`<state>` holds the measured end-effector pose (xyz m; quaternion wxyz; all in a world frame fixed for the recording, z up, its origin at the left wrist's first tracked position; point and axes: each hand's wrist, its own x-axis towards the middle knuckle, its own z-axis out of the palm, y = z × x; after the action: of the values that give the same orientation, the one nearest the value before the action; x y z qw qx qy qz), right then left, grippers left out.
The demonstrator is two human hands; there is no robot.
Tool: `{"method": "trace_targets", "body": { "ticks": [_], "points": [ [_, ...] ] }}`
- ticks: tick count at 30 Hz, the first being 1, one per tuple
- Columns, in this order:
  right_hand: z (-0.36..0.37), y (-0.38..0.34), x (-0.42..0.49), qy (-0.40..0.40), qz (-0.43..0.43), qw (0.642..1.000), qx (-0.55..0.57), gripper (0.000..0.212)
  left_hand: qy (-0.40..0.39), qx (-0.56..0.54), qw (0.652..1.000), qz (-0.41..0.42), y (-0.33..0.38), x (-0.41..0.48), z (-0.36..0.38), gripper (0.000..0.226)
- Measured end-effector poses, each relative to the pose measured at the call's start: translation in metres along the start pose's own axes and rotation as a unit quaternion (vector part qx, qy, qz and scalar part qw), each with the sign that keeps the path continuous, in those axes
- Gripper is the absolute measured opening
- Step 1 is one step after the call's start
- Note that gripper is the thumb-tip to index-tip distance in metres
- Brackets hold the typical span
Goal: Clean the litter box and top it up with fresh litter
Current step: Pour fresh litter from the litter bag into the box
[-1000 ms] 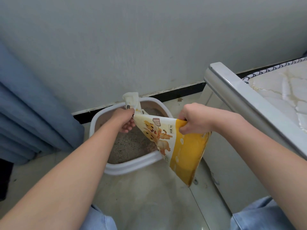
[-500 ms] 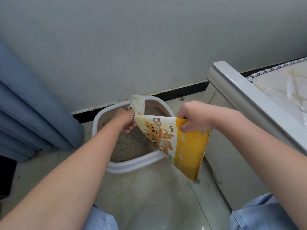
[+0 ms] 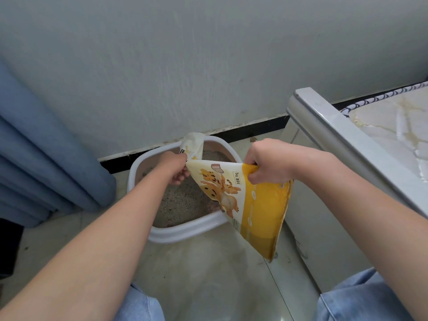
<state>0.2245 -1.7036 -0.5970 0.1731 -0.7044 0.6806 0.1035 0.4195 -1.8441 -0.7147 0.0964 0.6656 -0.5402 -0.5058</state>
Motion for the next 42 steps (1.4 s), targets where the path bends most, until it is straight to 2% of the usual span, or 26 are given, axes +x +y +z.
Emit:
{"method": "trace_targets", "body": {
  "ticks": [22, 31, 42],
  "points": [
    [-0.011, -0.036, 0.014, 0.007, -0.062, 0.998, -0.005, 0.026, 0.070, -0.023, 0.997, -0.022, -0.028, -0.009, -0.042, 0.028],
    [-0.009, -0.034, 0.012, -0.012, -0.056, 0.998, -0.022, 0.024, 0.039, -0.002, 0.998, -0.045, -0.027, -0.011, -0.029, 0.023],
    [-0.006, -0.016, 0.001, -0.009, -0.035, 0.999, -0.031, 0.021, -0.003, 0.029, 0.999, -0.029, -0.007, -0.008, -0.005, 0.027]
  ]
}}
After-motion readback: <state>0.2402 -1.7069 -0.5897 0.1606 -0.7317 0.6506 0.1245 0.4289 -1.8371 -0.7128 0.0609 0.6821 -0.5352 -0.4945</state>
